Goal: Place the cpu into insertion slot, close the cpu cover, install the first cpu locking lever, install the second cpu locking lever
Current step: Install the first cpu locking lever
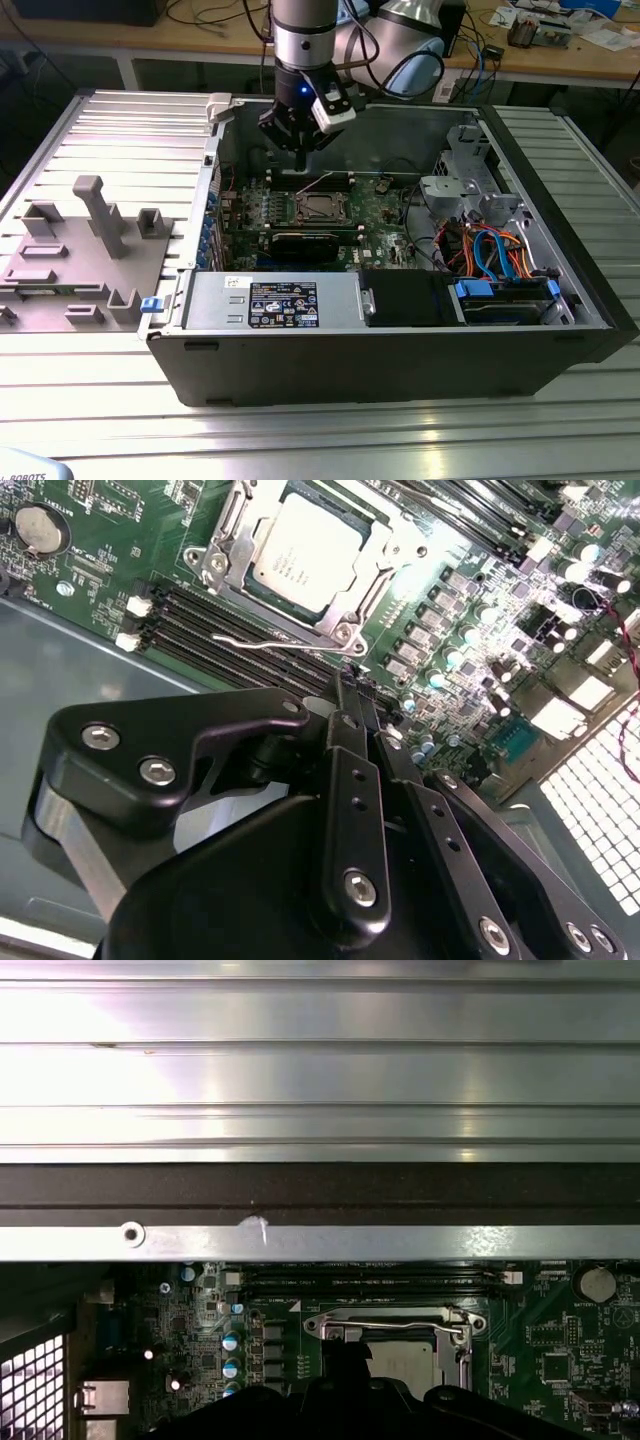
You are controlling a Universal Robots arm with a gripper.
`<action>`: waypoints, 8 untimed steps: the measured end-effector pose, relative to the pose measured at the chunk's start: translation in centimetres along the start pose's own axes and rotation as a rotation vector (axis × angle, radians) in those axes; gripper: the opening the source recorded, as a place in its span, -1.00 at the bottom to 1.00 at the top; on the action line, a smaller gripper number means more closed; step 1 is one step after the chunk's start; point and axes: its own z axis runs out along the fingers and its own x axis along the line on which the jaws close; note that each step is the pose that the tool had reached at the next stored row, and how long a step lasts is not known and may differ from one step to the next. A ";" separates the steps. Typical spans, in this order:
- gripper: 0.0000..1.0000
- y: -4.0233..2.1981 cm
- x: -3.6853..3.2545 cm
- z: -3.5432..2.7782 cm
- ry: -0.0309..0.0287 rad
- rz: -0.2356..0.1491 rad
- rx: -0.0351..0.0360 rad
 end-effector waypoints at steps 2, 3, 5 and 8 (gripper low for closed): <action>-0.79 0.00 -0.06 0.10 0.0000 0.000 0.0000; -0.79 0.00 -0.09 0.14 0.0000 0.000 0.0000; -0.79 0.00 -0.17 0.26 0.0000 0.000 -0.0001; -0.79 0.00 -0.25 0.37 0.0000 0.000 -0.0001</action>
